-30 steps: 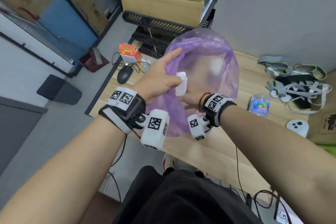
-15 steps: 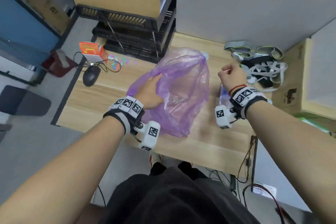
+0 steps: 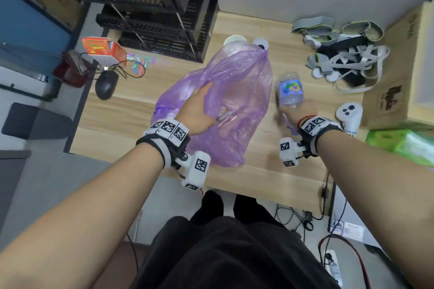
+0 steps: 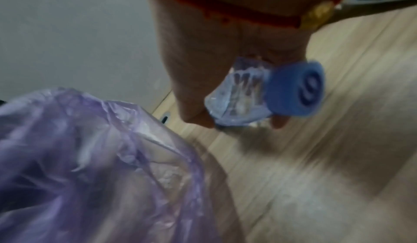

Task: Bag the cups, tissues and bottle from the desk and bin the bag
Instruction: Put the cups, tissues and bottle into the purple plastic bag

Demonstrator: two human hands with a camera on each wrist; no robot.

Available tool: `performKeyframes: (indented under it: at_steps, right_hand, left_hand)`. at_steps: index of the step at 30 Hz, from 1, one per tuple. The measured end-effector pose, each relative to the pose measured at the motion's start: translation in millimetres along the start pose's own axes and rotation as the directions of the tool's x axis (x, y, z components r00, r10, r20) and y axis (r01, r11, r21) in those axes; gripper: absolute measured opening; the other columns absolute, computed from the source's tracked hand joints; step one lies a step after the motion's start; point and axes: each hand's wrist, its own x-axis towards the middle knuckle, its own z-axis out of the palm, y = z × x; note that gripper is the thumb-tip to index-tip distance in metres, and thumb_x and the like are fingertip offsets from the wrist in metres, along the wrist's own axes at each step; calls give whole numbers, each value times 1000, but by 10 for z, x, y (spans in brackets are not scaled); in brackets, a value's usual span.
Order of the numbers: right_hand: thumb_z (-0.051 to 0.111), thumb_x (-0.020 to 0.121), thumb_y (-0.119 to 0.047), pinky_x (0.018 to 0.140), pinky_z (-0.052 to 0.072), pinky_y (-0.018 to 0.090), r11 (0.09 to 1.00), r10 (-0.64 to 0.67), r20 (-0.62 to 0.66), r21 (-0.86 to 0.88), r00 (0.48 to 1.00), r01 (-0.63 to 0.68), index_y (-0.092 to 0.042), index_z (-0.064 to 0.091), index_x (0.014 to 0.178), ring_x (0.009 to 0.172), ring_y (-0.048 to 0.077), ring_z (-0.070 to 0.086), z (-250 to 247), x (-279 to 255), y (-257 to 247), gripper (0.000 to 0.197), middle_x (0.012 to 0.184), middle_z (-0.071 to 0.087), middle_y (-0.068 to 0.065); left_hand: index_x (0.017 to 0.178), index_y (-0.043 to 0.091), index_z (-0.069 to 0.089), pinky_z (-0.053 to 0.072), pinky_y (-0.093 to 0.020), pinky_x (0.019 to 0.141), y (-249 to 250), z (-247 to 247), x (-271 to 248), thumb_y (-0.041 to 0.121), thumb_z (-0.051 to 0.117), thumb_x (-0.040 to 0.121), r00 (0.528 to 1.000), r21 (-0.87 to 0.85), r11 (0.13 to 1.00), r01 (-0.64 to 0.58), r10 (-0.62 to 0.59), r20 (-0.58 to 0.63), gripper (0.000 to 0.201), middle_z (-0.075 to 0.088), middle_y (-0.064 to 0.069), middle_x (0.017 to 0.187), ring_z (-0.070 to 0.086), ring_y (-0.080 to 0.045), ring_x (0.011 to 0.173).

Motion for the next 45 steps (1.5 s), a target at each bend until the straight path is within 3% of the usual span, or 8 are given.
performKeyframes:
  at_steps: [5,13,20,27,32,35,39,45]
  right_hand:
    - [81,55,-26,54,55,48,948,-273,269,240,923,210,-13,44,110,60,26,60,114,-661,-526,67,88,63,11]
    - [67,76,-20,37,41,17,794,-324,675,-188,663,579,-9,51,80,36,11,54,735,-1331,-1233,19,62,57,5]
    - [60,89,-13,94,45,34,440,-343,858,-214,383,872,-3,64,118,96,14,48,1367,-1413,-1419,31,110,61,12]
    - [64,88,-10,64,54,21,743,-257,795,-200,549,639,-7,67,113,75,19,63,1080,-1064,-1530,26,93,68,8]
    - [61,78,-17,44,41,25,832,-526,525,153,669,534,-15,72,76,44,17,55,459,-839,-2044,12,59,66,6]
    - [60,70,-30,71,54,39,789,-606,134,-25,784,614,-29,70,87,69,19,59,455,-417,-2278,20,83,67,3]
    - [72,66,-40,103,43,47,687,-487,213,-505,847,522,-44,37,137,120,39,50,619,-33,-2263,79,147,31,10]
    - [72,71,-26,84,52,51,521,-379,324,-699,867,489,-25,42,131,108,43,54,868,18,-2123,67,136,38,15]
  left_hand:
    - [154,25,16,42,-44,110,36,-104,-6,5,69,70,994,-79,997,-3,-6,-113,101,19,0,162,33,-24,143]
    - [154,20,16,24,-7,102,222,-403,-201,0,67,75,968,-129,984,-127,95,-231,96,24,-4,159,22,-15,147]
    - [153,21,18,34,-14,110,125,-807,-446,-7,66,72,961,-307,931,-198,123,-247,98,21,0,161,21,-6,144]
    - [146,21,39,48,-9,56,-466,-840,-313,-13,57,76,982,-209,977,38,-75,-171,79,47,-1,147,66,-19,94]
    - [116,21,70,52,-23,81,-998,-602,-208,-5,56,77,961,15,961,277,-276,-31,49,69,1,122,68,-20,105]
    - [124,18,63,49,-24,85,-1019,-600,-171,-7,55,77,945,-96,950,297,-307,-113,54,65,0,125,65,-24,109]
    - [146,14,36,35,-21,99,-962,-735,-98,2,67,74,864,-147,961,233,-274,-422,79,47,-10,142,51,-27,126]
    - [153,25,13,39,-31,102,-997,-871,-63,6,67,70,880,-93,977,191,-212,-424,101,24,-10,159,47,-32,132]
